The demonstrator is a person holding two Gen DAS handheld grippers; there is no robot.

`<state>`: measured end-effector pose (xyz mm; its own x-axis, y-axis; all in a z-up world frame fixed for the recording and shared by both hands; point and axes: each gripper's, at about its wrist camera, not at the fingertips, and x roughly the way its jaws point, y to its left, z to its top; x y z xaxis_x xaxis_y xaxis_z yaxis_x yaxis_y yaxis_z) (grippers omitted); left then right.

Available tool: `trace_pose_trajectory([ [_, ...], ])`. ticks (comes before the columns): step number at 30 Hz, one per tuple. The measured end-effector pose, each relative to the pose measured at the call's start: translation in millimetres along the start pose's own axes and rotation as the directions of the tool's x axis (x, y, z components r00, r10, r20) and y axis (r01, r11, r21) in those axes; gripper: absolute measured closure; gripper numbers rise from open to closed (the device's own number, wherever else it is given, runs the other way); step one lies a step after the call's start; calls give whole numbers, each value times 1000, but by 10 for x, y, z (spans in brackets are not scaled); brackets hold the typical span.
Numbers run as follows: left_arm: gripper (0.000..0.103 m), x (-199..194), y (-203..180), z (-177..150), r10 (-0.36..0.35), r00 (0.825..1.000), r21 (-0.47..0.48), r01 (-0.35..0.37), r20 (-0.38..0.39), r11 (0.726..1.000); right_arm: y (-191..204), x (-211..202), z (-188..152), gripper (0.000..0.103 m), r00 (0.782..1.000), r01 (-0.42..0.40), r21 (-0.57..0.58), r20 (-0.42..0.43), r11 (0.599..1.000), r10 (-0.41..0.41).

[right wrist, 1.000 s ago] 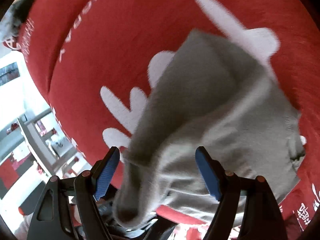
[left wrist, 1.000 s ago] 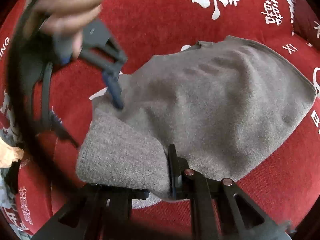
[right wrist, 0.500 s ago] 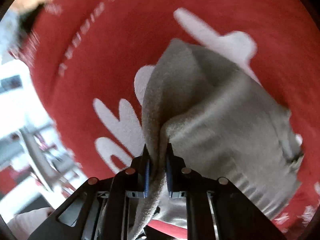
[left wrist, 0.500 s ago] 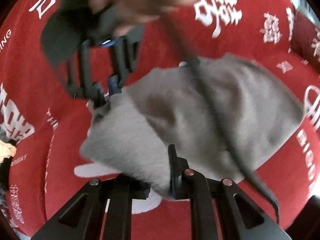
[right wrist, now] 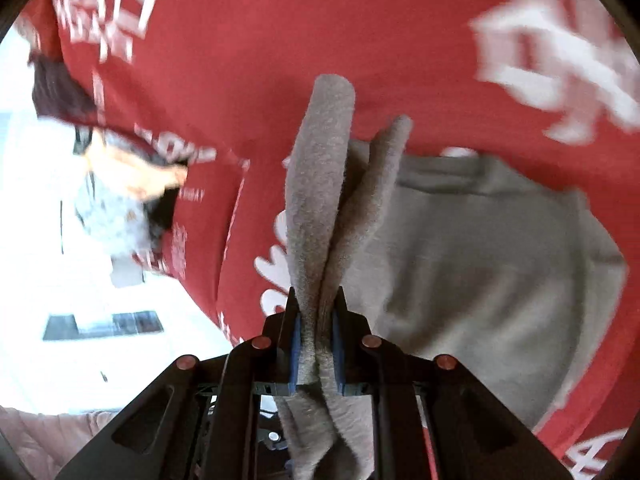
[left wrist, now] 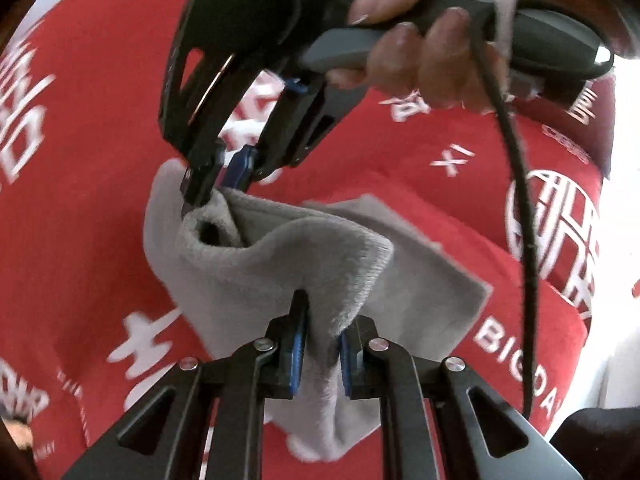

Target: Fold small clothes

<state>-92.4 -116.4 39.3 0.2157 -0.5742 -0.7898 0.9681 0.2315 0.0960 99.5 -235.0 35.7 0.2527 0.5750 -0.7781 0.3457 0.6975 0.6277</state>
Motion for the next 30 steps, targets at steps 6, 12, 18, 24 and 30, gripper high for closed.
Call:
trace_pose_trajectory([
  [6, 87, 369, -606, 175, -108, 993, 98, 112, -48, 989, -1125, -388, -392, 89, 996, 1, 168, 88, 986, -16],
  [12, 87, 656, -895, 54, -155, 979, 148, 174, -135, 973, -1949, -193, -634, 89, 997, -10, 273, 78, 962, -12],
  [18, 87, 682, -876, 29, -169, 969, 94, 188, -179, 978, -1979, -244, -680, 83, 995, -28, 264, 103, 964, 1],
  [24, 61, 497, -560, 51, -163, 957, -60, 153, -242, 986, -1810, -699, -1006, 44, 987, -29, 315, 161, 948, -24],
  [30, 31, 218, 12, -62, -121, 960, -245, 57, -254, 968, -1707, -714, -1636, 44, 978, -152, 392, 194, 907, 80],
])
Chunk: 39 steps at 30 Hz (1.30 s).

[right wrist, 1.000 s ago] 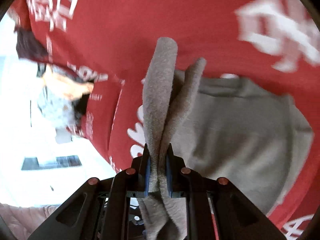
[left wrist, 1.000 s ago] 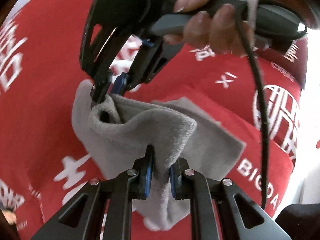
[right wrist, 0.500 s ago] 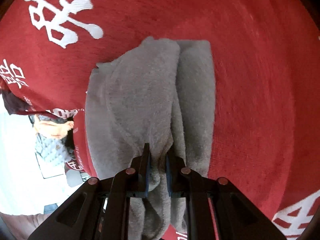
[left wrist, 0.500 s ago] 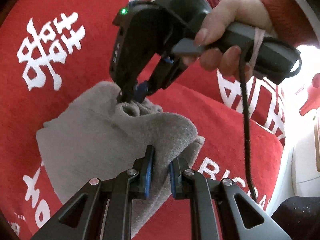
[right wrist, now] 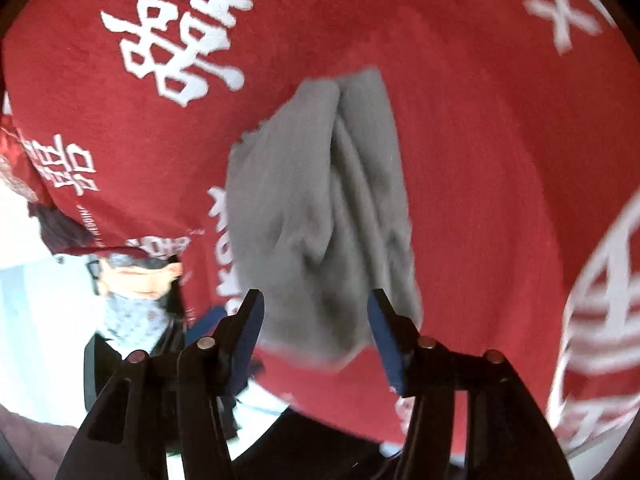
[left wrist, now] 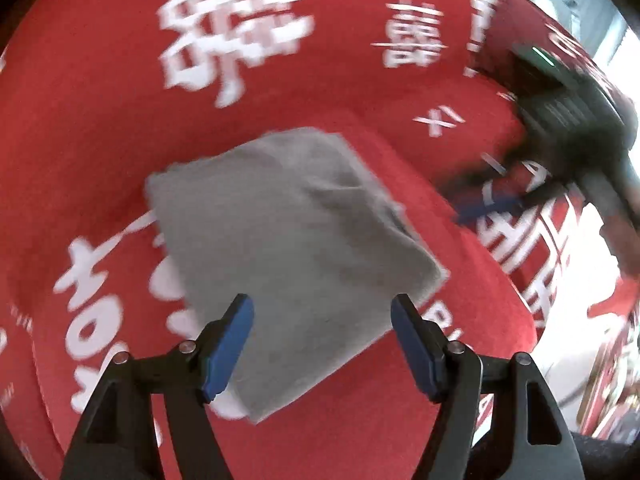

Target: Fold small clothes

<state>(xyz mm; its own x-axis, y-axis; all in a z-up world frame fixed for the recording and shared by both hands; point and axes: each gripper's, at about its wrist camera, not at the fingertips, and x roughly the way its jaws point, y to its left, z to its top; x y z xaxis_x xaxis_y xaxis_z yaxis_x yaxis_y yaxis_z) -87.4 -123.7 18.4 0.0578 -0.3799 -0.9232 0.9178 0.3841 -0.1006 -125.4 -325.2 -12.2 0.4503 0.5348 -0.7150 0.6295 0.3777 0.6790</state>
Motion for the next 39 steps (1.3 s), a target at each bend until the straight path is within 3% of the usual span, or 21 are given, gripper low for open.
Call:
trace_pose_trajectory([
  [4, 31, 178, 549, -40, 7, 998, -203, -21, -68, 979, -101, 295, -155, 44, 1000, -4, 45, -18, 999, 5],
  [8, 31, 406, 980, -116, -29, 993, -379, -16, -113, 925, -220, 544, -88, 49, 1000, 15, 107, 18, 994, -17],
  [9, 31, 459, 1039, -131, -40, 992, -407, -13, -121, 913, -261, 571, -73, 54, 1000, 1, 133, 24, 991, -4],
  [10, 31, 507, 1087, -150, -43, 990, -429, -19, -134, 903, -282, 593, -62, 80, 1000, 0, 156, 25, 988, -4],
  [11, 31, 538, 1103, -167, -49, 988, -440, -20, -144, 898, -289, 596, -44, 97, 1000, 5, 165, 19, 986, -8],
  [13, 31, 574, 1081, -182, -52, 987, -436, -21, -155, 899, -150, 503, -37, 97, 999, 26, 105, 34, 994, -30],
  [16, 31, 576, 947, -195, -51, 987, -394, -14, -154, 919, 109, 305, -46, 97, 988, 147, -47, 48, 988, -145],
  [21, 31, 818, 710, -290, -57, 976, -341, -18, -209, 940, -150, 501, 9, 98, 952, 302, -61, -34, 951, -305],
  [27, 31, 760, 742, -311, -82, 973, -369, -4, -217, 929, -132, 461, 12, 95, 962, 268, -53, -47, 962, -270],
  [30, 31, 556, 855, -176, -54, 986, -363, -8, -160, 932, -33, 150, 165, 85, 962, 274, -72, 37, 959, -271],
  [33, 31, 491, 1030, -5, -17, 994, -373, -26, -112, 928, 54, -49, 468, 64, 977, 183, -80, 123, 980, -172],
  [34, 31, 514, 1095, 45, -6, 994, -378, -35, -106, 925, 68, -53, 560, 47, 978, 169, -81, 134, 982, -157],
  [35, 31, 570, 1183, 111, 8, 994, -394, -50, -105, 918, 91, -13, 691, 43, 980, 152, -87, 142, 984, -139],
  [37, 31, 679, 1301, 211, -2, 995, -437, -42, -100, 899, 77, 201, 982, 43, 987, 130, -85, 107, 988, -120],
  [39, 31, 757, 1352, 268, -1, 995, -462, -43, -95, 886, 25, 473, 1150, 52, 993, 116, -45, 36, 992, -115],
])
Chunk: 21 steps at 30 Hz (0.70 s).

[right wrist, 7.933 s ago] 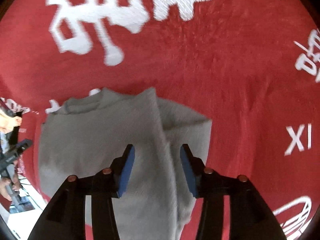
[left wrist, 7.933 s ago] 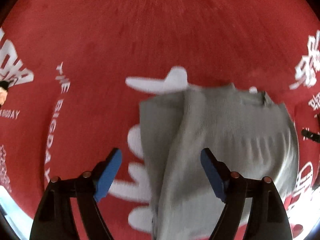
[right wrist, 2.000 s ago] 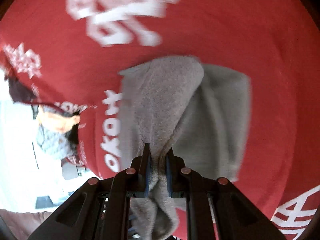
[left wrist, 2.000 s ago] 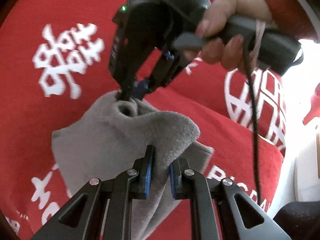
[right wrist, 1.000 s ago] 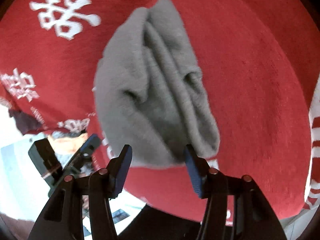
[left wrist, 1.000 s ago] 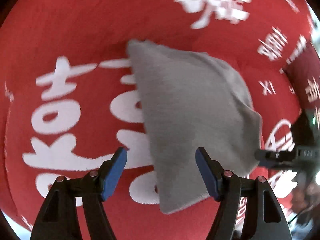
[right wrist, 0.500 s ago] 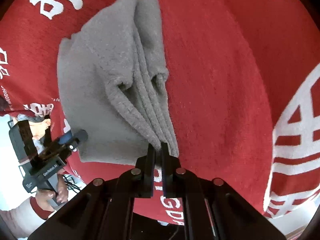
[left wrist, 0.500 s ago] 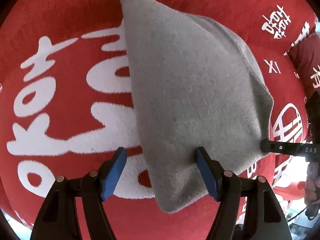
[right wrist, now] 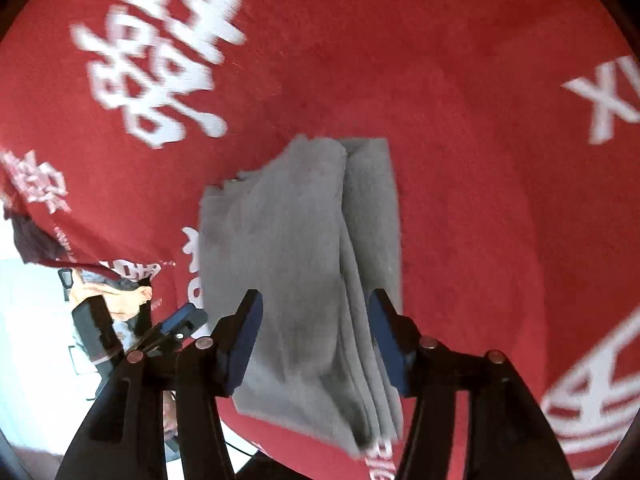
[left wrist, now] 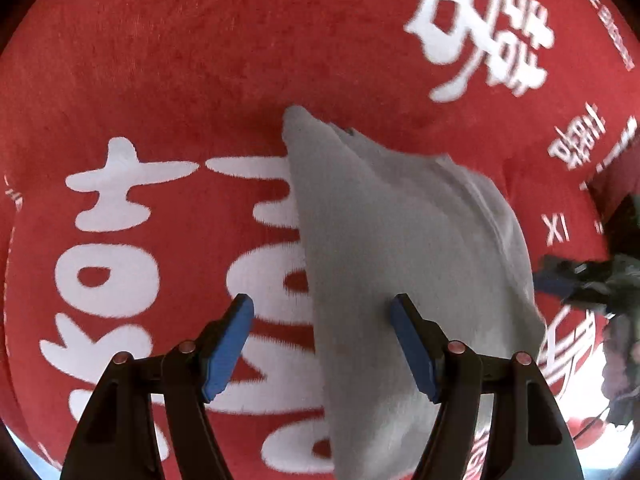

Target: Fold small clothes

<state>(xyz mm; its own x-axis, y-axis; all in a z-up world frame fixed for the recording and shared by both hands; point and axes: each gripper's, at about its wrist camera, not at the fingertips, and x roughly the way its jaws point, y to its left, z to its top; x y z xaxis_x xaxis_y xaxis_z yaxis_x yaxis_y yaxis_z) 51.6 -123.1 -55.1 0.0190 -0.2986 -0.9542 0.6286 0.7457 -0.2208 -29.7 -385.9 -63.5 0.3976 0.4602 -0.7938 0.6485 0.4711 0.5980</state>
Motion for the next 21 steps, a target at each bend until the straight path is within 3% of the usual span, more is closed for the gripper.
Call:
trace_pose_trajectory([
  [1, 31, 12, -29, 15, 4, 1000, 7, -4, 3, 1000, 22, 35, 17, 80, 1000, -6, 3, -26, 1000, 6],
  [3, 31, 10, -117, 13, 7, 1000, 31, -7, 11, 1000, 127, 83, 43, 85, 998, 41, -59, -54, 997, -44],
  [6, 31, 35, -210, -51, 3, 1000, 60, -3, 3, 998, 300, -65, -29, 96, 990, 130, -174, -21, 976, -136],
  [8, 31, 87, -252, -102, -9, 1000, 59, 9, -8, 998, 352, -118, -63, 96, 982, 180, -210, -11, 961, -186],
  [10, 30, 134, -257, -144, -6, 1000, 57, 7, -11, 998, 325, 32, -63, 98, 958, 269, -256, -27, 928, -285],
  [11, 22, 142, -275, -150, 7, 1000, 62, -6, -8, 998, 260, 130, -72, 102, 932, 337, -274, -37, 901, -360],
  [12, 18, 157, -287, -152, 36, 999, 65, -36, -3, 997, 157, 236, -84, 102, 889, 422, -291, -50, 858, -455],
  [13, 17, 147, -284, -155, 43, 999, 62, -42, -2, 997, 39, 309, -115, 103, 867, 457, -289, -68, 841, -494],
  [16, 17, 169, -269, -140, 23, 1000, 42, -22, -18, 999, -24, 32, -188, 103, 944, 323, -170, -8, 931, -329],
  [19, 2, 207, -285, -132, 60, 998, 41, -59, -23, 997, 63, -229, -278, 99, 964, 265, -135, 46, 955, -261],
  [21, 2, 211, -289, -132, 59, 998, 39, -58, -28, 998, 191, -312, -276, 96, 982, 190, -141, 47, 972, -185],
])
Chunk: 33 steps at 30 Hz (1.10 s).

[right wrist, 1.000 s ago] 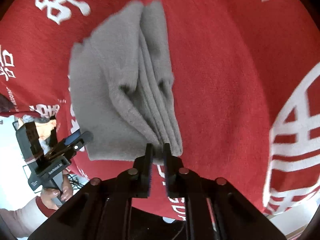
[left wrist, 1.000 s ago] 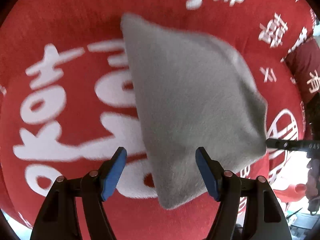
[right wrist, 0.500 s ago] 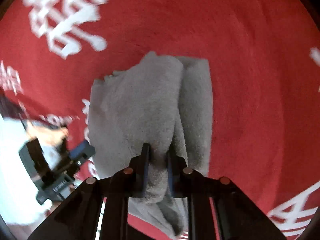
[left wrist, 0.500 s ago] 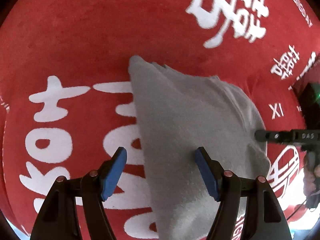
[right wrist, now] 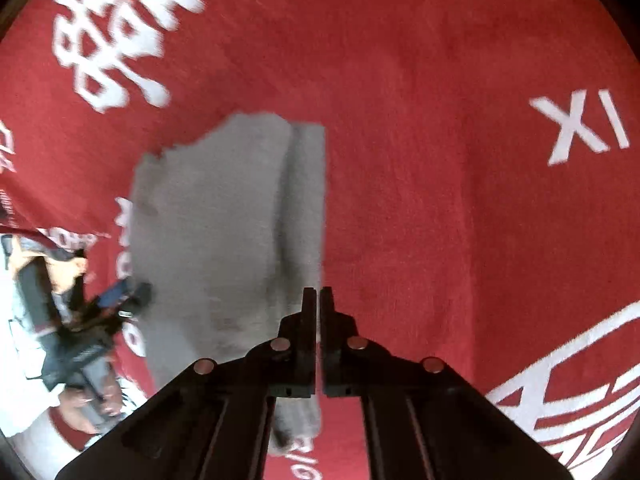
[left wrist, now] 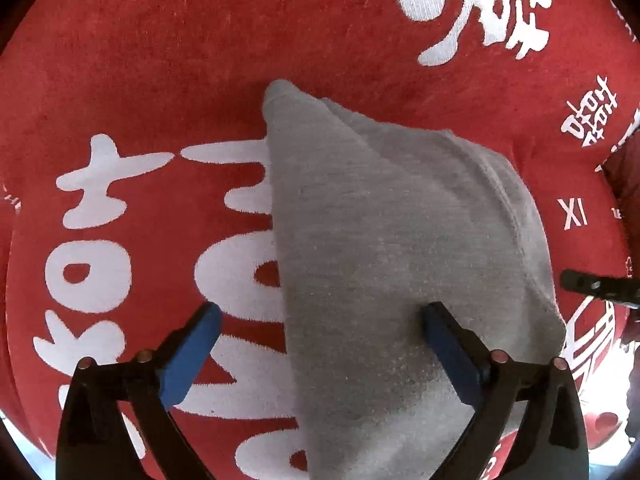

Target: Fold small clothes

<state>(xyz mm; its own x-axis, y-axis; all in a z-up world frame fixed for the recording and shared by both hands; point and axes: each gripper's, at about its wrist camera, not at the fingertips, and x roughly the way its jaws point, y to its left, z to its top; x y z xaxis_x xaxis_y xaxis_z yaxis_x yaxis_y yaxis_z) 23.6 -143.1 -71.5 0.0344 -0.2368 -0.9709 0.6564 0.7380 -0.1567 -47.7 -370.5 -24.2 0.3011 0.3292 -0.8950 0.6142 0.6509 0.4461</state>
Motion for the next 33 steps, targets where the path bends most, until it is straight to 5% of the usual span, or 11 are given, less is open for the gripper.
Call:
trace_pose_trajectory([
  [1, 2, 3, -3, -1, -2, 1000, -4, 2, -7, 1000, 31, -18, 8, 85, 1000, -27, 3, 1, 1000, 27],
  [2, 2, -1, 0, -3, -1, 1000, -5, 1, -11, 1000, 88, -11, 47, 61, 998, -56, 6, 5, 998, 56],
  [4, 2, -46, -8, 10, 13, 1000, 0, -13, -10, 1000, 173, 50, 125, 40, 999, -50, -3, 9, 999, 50],
  [8, 2, -225, 30, 92, 27, 998, -3, -27, 51, 1000, 513, 112, 278, 57, 999, 0, -137, 43, 991, 6],
  [10, 2, -110, 44, 107, 53, 999, 4, -54, 9, 999, 616, 309, 257, 57, 987, 158, -225, 23, 961, -157],
  [11, 2, -38, 35, 107, 69, 997, 7, -69, -19, 998, 571, 466, 215, 56, 964, 251, -266, -24, 931, -267],
  [12, 2, -6, 50, 96, 56, 998, -2, -56, -35, 998, 510, 605, 163, 56, 953, 265, -282, -69, 922, -295],
  [16, 2, -49, 51, 91, 49, 998, -9, -49, -31, 999, 296, 369, 83, 54, 976, 199, -161, -53, 967, -210],
  [25, 2, -52, 17, 81, 51, 998, -7, -51, -40, 999, 127, 4, -63, 49, 988, 142, -127, -37, 982, -148],
  [33, 2, -38, 57, 128, 40, 998, 0, -40, -47, 999, 121, 82, -2, 36, 993, 103, -128, -37, 986, -109],
])
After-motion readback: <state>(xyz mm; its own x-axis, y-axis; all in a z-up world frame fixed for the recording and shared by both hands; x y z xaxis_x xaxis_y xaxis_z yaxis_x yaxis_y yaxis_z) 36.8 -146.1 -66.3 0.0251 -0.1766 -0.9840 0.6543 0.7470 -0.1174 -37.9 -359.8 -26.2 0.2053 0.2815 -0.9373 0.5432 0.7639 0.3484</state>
